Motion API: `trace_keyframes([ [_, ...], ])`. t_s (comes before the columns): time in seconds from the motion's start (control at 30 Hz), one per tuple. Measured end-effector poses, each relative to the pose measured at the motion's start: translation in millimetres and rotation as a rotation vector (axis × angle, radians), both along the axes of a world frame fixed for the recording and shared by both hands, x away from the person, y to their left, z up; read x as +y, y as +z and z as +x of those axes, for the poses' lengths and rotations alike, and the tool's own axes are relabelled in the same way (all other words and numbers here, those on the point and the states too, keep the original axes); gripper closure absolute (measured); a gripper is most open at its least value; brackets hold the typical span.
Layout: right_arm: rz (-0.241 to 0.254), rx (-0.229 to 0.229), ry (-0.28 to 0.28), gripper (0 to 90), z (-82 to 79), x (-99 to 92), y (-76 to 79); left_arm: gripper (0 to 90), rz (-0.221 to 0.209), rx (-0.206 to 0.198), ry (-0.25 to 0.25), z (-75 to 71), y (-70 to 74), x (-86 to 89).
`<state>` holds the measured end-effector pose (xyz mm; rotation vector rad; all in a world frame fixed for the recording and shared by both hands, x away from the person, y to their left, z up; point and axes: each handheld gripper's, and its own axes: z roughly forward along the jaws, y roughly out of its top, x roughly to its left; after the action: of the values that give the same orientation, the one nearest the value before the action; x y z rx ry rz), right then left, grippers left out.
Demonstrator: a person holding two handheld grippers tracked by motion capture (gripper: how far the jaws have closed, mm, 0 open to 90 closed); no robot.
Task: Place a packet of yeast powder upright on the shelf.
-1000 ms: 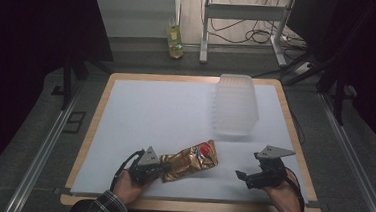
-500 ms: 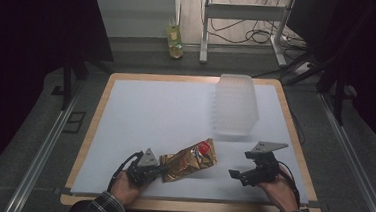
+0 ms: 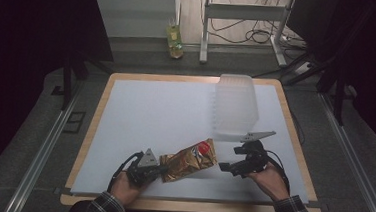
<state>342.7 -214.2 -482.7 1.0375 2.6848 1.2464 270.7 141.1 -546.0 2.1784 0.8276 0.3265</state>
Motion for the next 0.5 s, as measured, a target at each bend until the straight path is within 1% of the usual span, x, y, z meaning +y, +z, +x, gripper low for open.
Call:
trace_keyframes([
  [0.03,0.001,0.009,0.003,3.3,1.6,2.6,-0.1,89.9,0.002,-0.001,0.000,-0.1,0.1,-0.1],
  [0.07,0.012,0.034,0.003,3.3,5.3,7.7,-0.2,89.9,0.003,-0.002,-0.001,-0.2,0.1,-0.1],
  [0.1,0.012,0.034,0.003,3.3,5.3,7.7,-0.2,89.9,0.003,-0.001,-0.001,-0.1,0.1,-0.1],
  [0.2,0.014,0.088,0.017,3.3,11.2,16.4,-0.1,89.9,0.004,-0.002,-0.002,-0.2,0.2,-0.2],
  [0.27,0.018,0.109,0.027,3.4,14.5,20.7,0.3,89.9,0.005,-0.003,-0.002,-0.2,0.2,-0.2],
  [0.33,0.024,0.147,0.024,3.7,19.7,26.0,0.4,89.9,0.007,-0.004,-0.003,-0.2,0.2,-0.4],
  [0.37,0.026,0.160,0.025,4.5,21.5,27.9,0.2,89.9,0.007,-0.005,-0.003,-0.3,0.3,-0.4],
  [0.43,0.030,0.188,0.021,9.3,25.8,32.0,-0.1,89.9,0.009,-0.006,-0.004,-0.3,0.3,-0.5],
  [0.47,0.032,0.207,0.015,11.3,27.5,34.1,-0.2,89.9,0.010,-0.007,-0.006,-0.3,0.4,-0.5],
  [0.5,0.043,0.231,0.009,15.3,29.9,36.5,-0.6,89.9,0.010,-0.007,-0.006,-0.3,0.4,-0.5],
])
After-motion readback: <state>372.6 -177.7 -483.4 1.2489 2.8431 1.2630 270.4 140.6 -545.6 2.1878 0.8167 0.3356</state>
